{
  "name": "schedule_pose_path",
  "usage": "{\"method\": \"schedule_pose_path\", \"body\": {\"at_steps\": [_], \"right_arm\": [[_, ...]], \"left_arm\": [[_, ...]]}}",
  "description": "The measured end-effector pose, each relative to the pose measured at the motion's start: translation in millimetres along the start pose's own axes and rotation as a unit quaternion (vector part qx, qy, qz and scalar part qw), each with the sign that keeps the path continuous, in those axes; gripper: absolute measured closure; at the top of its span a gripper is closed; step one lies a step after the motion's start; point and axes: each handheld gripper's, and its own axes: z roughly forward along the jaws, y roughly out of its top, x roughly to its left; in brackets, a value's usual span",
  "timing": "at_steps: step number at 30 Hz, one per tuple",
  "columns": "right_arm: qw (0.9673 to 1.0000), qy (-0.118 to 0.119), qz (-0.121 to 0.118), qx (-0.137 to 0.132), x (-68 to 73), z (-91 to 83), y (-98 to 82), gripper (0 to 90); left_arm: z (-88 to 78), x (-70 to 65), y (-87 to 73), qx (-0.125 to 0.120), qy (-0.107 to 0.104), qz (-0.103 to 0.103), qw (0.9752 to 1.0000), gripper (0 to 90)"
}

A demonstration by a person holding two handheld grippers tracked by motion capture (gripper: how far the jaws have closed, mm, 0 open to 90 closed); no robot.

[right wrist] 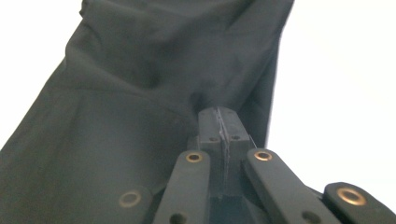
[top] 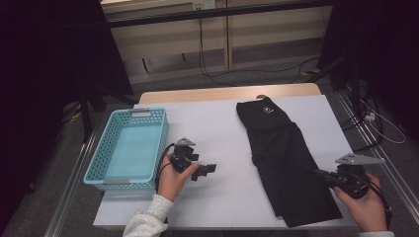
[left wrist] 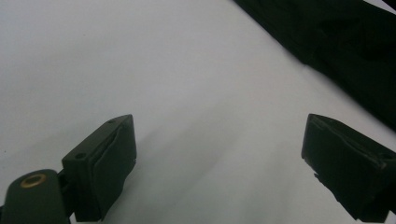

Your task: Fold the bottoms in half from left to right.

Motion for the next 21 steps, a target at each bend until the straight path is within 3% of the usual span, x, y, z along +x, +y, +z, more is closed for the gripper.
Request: {"method": "schedule_pose_path", "body": {"at_steps": [3, 9, 12, 17, 21], "right_arm": [[0.9999, -0.011, -0.001, 0.009, -5.0, -0.1, -2.9, 90.0], [0.9996, -0.005, -0.014, 0.022, 0.5, 7.1, -3.8, 89.8], [0.9988, -0.019, -0.026, 0.036, 0.5, 7.9, -4.2, 89.8], [0.9995, -0.016, -0.009, 0.024, -8.3, 2.6, -5.9, 89.8], [0.9993, -0.016, -0.012, 0.030, -8.7, 2.5, -6.8, 89.8]], "left_arm": [[0.2, 0.3, -0.2, 0.001, -0.001, -0.001, 1.0000, 10.3], [-0.2, -0.3, 0.0, 0.000, 0.000, 0.000, 1.0000, 10.3], [-0.2, -0.3, -0.2, 0.001, -0.001, 0.000, 1.0000, 10.3], [0.2, -0.1, 0.0, 0.002, -0.002, 0.001, 1.0000, 10.3], [-0.1, 0.2, 0.0, 0.001, -0.002, -0.001, 1.0000, 10.3]]}}
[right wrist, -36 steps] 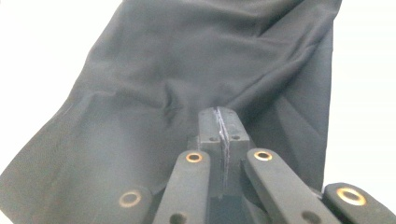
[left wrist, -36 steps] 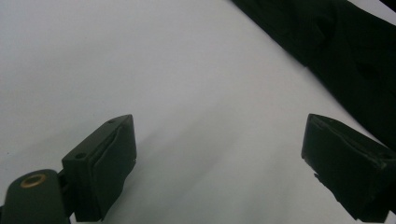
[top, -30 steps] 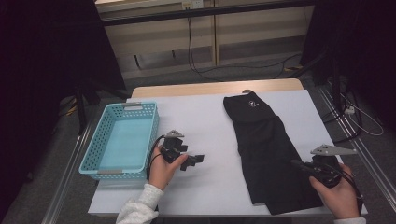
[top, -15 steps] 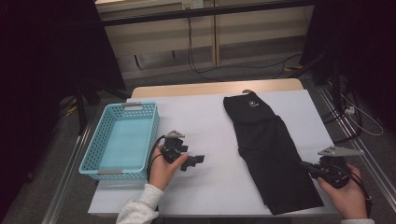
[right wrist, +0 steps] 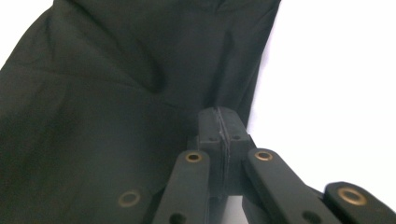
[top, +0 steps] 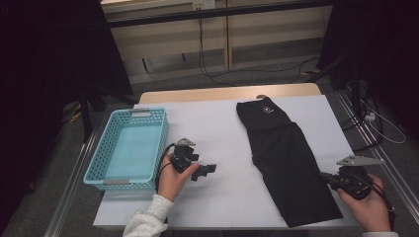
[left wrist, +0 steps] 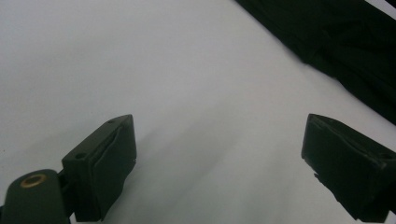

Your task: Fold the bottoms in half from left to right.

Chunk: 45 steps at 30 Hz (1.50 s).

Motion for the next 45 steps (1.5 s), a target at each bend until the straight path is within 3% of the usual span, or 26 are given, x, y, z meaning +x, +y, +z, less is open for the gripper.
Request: {"method": "schedule_pose_path", "body": {"at_steps": [5, 15, 28, 33, 35, 38, 45], "right_arm": [[0.9998, -0.019, 0.000, -0.006, -5.3, -8.5, -0.1, 89.8], [1.0000, -0.006, -0.005, 0.002, -7.0, -3.4, -3.4, 88.8], [0.9999, -0.011, -0.009, 0.005, -6.9, -2.1, -3.4, 88.5], [0.9994, -0.027, -0.019, -0.009, -4.0, -3.7, -1.3, 77.8], [0.9994, -0.023, -0.022, -0.015, 0.1, -3.4, 1.5, 71.7], [0.9993, 0.003, -0.028, -0.022, 11.9, 0.6, 7.0, 65.9], [0.9975, 0.051, -0.041, -0.027, 38.9, 17.5, 17.1, 59.7]], "left_arm": [[-0.4, 0.8, -0.2, 0.001, 0.000, -0.001, 1.0000, 10.3], [0.4, 1.2, -0.4, 0.004, 0.000, -0.001, 1.0000, 10.3], [0.3, 1.1, -0.2, 0.005, -0.001, -0.001, 1.0000, 10.3], [1.2, 1.0, -0.4, 0.005, 0.001, -0.001, 1.0000, 10.3], [1.6, 0.9, -0.5, 0.005, 0.002, -0.002, 1.0000, 10.3], [1.1, 0.9, -0.4, 0.005, 0.001, -0.001, 1.0000, 10.3], [1.1, 0.6, -0.9, 0.008, 0.002, 0.000, 1.0000, 10.3]]}}
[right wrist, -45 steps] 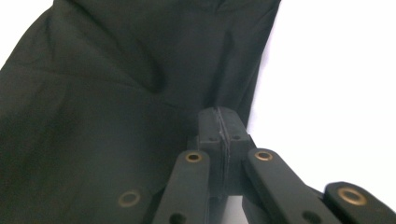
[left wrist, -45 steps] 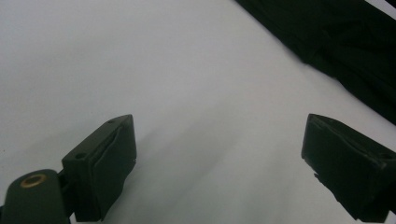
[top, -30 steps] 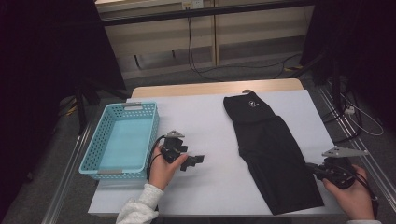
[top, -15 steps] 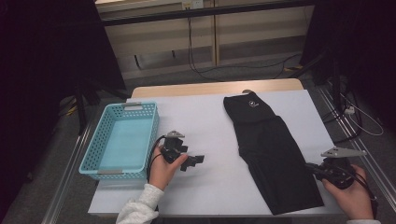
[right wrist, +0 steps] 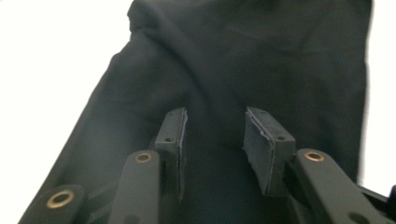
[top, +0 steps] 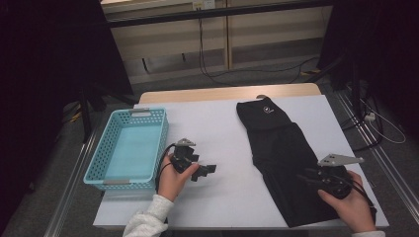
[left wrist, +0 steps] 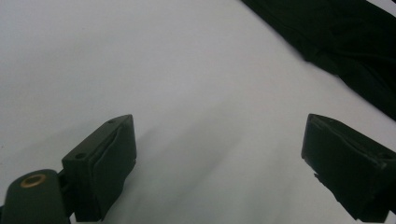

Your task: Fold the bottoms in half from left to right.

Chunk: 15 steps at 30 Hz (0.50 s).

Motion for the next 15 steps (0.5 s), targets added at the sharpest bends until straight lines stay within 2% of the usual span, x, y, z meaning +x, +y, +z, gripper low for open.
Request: {"method": "schedule_pose_path", "body": {"at_steps": [9, 15], "right_arm": [[0.9993, 0.037, -0.003, -0.005, 16.3, 19.7, 11.9, 55.0], [0.9991, 0.040, 0.000, -0.012, 21.6, 25.9, 19.4, 51.4]], "left_arm": [[-1.7, 1.9, -2.3, -0.002, 0.004, -0.004, 1.0000, 10.3], [-4.5, 4.6, -3.1, -0.001, 0.007, -0.005, 1.0000, 10.3]]}}
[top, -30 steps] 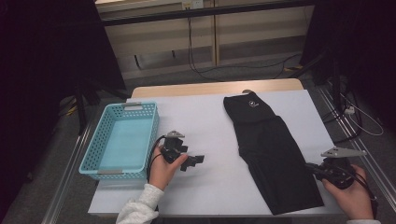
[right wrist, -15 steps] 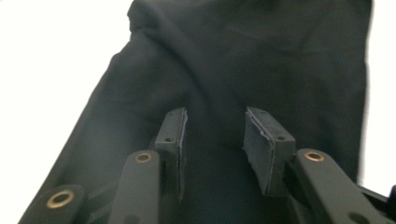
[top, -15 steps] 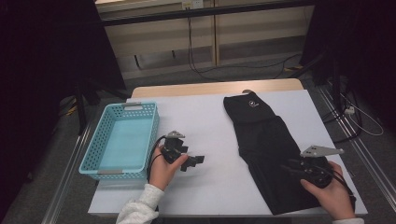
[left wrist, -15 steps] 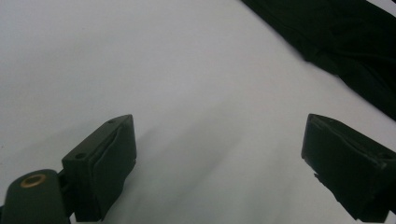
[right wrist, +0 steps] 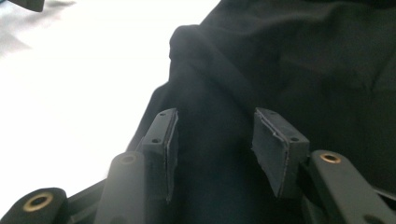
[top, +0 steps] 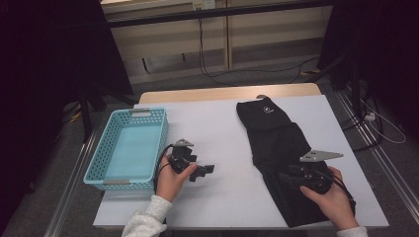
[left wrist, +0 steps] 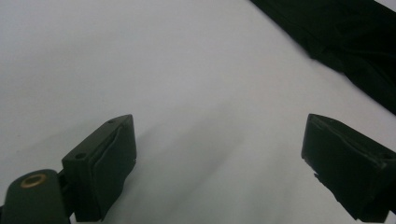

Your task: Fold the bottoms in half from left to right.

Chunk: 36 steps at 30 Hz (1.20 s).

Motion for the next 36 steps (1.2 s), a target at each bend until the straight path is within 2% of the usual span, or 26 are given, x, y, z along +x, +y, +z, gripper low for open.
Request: {"method": "schedule_pose_path", "body": {"at_steps": [6, 14, 16, 19, 24, 26, 27, 28, 30, 32, 36], "right_arm": [[0.9999, 0.012, -0.011, -0.006, 10.3, 4.8, 8.3, 58.3], [0.9990, 0.016, -0.038, 0.019, 22.8, 19.3, 6.4, 68.4], [0.9988, 0.013, -0.038, 0.026, 24.2, 20.5, 4.9, 69.9], [0.9983, 0.013, -0.047, 0.030, 25.8, 20.8, 4.1, 69.8], [0.9978, 0.017, -0.055, 0.035, 29.1, 24.7, 1.4, 64.6], [0.9964, 0.004, -0.070, 0.048, 30.4, 28.8, -1.9, 68.7], [0.9962, 0.005, -0.072, 0.048, 29.6, 29.1, -1.9, 70.8], [0.9965, 0.009, -0.067, 0.049, 28.3, 28.0, -1.1, 78.3], [0.9970, 0.005, -0.066, 0.040, 26.9, 24.0, -0.3, 86.7], [0.9972, 0.015, -0.062, 0.038, 26.9, 19.5, 0.3, 88.5], [0.9957, 0.024, -0.075, 0.047, 30.9, 10.8, -4.7, 88.9]], "left_arm": [[-2.3, 2.0, -0.3, -0.005, 0.004, -0.003, 1.0000, 10.3], [-2.9, 2.2, -0.7, -0.002, 0.002, -0.003, 1.0000, 10.3], [-2.4, 1.8, -0.9, -0.003, 0.002, -0.003, 1.0000, 10.3], [-1.6, 0.8, -0.8, -0.004, 0.003, -0.003, 1.0000, 10.3], [-0.7, 0.4, -1.0, -0.002, 0.002, -0.002, 1.0000, 10.3], [-1.0, 0.8, -0.9, 0.001, 0.002, -0.001, 1.0000, 10.3], [-0.9, 0.8, -1.1, -0.001, 0.003, -0.002, 1.0000, 10.3], [-0.8, 0.8, -1.2, -0.003, 0.002, -0.002, 1.0000, 10.3], [-1.0, 0.9, -1.1, -0.003, 0.002, -0.002, 1.0000, 10.3], [-1.4, 0.7, -0.8, -0.002, 0.001, -0.002, 1.0000, 10.3], [-2.7, 0.8, -0.5, -0.005, 0.002, -0.002, 1.0000, 10.3]]}}
